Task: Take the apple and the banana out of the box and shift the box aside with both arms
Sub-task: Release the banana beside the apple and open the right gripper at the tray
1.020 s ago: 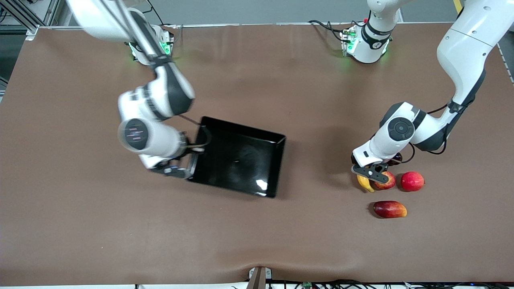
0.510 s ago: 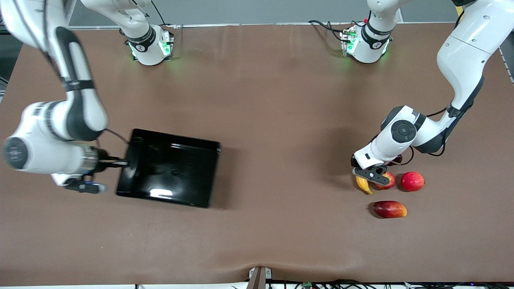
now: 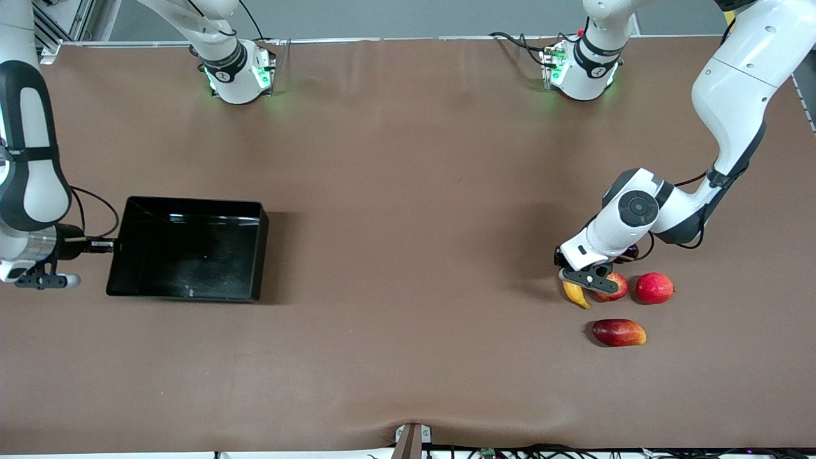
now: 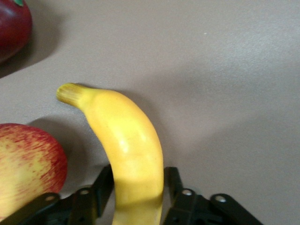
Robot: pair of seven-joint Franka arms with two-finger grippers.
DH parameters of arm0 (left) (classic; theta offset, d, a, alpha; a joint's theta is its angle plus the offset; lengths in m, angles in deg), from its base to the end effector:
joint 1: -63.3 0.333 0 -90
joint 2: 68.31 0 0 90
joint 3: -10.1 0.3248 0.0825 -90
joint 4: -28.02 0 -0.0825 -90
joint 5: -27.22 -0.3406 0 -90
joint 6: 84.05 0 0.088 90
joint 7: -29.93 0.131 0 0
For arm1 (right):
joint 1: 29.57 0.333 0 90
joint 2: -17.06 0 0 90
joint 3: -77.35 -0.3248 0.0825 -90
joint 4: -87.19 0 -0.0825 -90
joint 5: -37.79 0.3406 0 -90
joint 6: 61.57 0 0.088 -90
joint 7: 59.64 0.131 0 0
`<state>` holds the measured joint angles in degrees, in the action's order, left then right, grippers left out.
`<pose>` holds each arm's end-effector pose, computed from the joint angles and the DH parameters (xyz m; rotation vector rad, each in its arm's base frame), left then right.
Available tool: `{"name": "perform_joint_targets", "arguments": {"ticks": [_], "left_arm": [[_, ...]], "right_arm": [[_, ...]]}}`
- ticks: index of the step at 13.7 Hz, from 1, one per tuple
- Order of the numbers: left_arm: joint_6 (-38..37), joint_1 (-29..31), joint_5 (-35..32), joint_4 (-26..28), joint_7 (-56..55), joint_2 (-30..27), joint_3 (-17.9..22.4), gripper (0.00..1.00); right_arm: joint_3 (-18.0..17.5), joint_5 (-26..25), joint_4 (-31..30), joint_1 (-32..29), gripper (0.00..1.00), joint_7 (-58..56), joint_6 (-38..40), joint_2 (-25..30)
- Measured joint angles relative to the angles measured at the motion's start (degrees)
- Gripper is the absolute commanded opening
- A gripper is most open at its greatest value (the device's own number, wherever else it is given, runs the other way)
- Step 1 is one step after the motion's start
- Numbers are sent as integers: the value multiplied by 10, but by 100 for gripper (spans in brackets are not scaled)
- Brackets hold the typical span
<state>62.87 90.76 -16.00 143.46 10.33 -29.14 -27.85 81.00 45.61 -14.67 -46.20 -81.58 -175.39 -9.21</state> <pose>0.5743 -0.0970 0.1951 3.0881 -0.5405 0.1651 0.5583 -0.1911 0.2944 -2.9548 0.0573 0.2961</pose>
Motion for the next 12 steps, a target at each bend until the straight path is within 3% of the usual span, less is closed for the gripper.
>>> {"name": "perform_joint_targets", "arguments": {"ticks": [2, 3, 4, 8, 10, 12], "left_arm": [[5, 1, -1, -7, -4, -3, -1, 100], [5, 1, -3, -12, -4, -11, -2, 100], [3, 2, -3, -16, -4, -23, -6, 100], [-72, 2, 1, -27, -7, -84, -45, 100], [-176, 2, 31, -65, -8, -104, -83, 100], [-301, 2, 74, -137, 6, -113, -122, 100]], "right_arm": [[-1, 0, -32, -12, 6, -25, -30, -3], [-1, 0, -38, -16, 91, -34, -33, -5], [-1, 0, -40, -17, 100, -39, -33, -7], [-9, 0, 3, -17, 100, -85, 23, -5], [-19, 2, 76, -16, 100, -161, 107, 1], [-30, 3, 149, -4, 100, -221, 142, 9]]}}
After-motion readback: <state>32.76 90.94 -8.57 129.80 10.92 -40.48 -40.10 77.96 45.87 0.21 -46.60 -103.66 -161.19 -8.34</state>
